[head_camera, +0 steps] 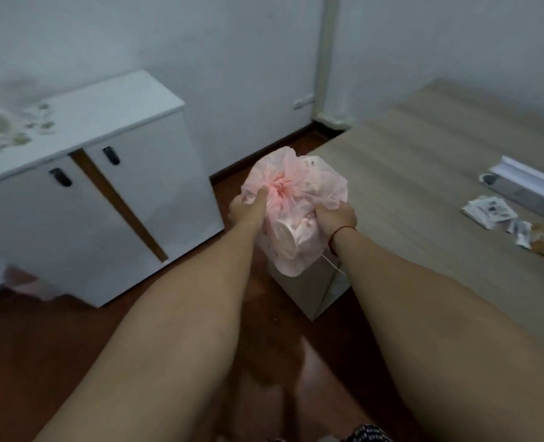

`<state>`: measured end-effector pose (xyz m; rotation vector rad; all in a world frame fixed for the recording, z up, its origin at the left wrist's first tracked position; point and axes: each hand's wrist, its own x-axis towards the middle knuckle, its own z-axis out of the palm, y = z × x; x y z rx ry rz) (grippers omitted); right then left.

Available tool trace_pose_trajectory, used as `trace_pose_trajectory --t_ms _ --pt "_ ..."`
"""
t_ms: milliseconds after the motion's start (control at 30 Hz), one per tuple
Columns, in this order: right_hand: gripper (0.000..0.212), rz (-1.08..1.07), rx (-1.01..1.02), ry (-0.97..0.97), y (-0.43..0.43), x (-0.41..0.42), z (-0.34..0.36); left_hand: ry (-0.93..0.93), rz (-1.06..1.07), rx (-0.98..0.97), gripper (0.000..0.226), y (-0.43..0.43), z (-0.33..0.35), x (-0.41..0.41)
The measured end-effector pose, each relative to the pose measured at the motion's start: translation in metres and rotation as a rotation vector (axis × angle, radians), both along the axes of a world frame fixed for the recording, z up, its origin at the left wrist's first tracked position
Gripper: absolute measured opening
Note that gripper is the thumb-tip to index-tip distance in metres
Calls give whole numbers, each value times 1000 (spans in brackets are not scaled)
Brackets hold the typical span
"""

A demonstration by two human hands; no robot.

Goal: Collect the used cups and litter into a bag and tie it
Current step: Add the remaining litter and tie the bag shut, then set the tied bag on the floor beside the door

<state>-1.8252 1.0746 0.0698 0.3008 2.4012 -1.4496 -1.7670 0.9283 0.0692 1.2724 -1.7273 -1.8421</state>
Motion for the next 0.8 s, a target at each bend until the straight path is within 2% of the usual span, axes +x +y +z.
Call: trace_pose_trajectory --t_ms 100,267,467,567,733,800 --pt "72 162 -47 -14 -113 46 1 -12 164 -10 67 -100 3 67" --pt "60 419 16 -5 -289 134 -7 -40 389 -3 66 -251 0 184" --pt "74 683 92 -95 -480 241 -56 -96 648 6 63 -403 -30 323" --pt "81 776 119 -118 -561 290 -79 -174 756 50 51 -467 -50 381" --pt "73 1026 187 -86 -710 383 -84 -259 947 63 45 -604 -72 473" --pt "56 1113 222 -89 -760 414 -83 -283 988 84 44 -651 -79 504"
